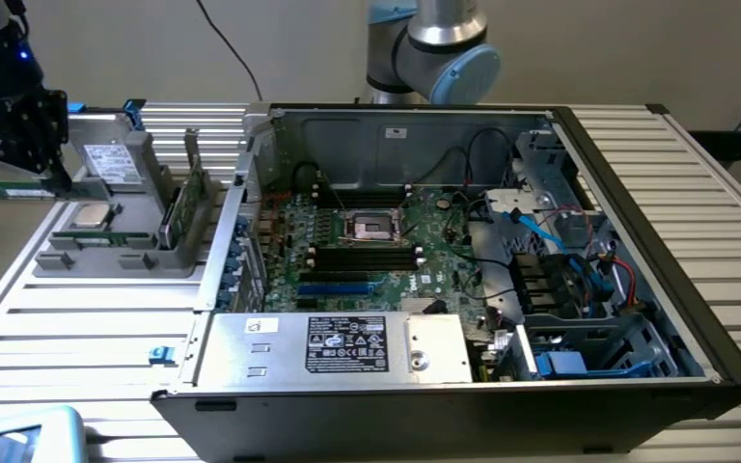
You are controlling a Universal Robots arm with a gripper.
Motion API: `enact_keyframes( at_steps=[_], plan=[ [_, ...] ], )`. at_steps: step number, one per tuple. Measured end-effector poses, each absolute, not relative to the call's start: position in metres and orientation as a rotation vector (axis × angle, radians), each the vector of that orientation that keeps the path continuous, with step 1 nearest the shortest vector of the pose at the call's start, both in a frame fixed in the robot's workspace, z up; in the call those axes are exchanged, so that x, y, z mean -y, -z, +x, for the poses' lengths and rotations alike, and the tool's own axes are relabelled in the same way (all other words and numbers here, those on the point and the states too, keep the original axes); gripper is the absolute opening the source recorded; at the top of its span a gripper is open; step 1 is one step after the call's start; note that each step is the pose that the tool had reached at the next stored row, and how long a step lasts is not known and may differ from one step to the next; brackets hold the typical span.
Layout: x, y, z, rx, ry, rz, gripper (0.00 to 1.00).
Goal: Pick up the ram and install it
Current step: 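Pick up the ram and move it above insertion slot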
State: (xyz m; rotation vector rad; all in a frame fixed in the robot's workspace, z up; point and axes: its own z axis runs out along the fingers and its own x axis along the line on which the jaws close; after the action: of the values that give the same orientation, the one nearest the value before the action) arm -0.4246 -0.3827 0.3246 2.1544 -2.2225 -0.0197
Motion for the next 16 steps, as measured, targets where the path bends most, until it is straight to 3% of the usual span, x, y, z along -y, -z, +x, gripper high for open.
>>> enact_keyframes(
  at_steps=[16],
  plan=[
    [0.383,-0.389,-0.418,2.221,0.036,2.170,0.13]
  ],
)
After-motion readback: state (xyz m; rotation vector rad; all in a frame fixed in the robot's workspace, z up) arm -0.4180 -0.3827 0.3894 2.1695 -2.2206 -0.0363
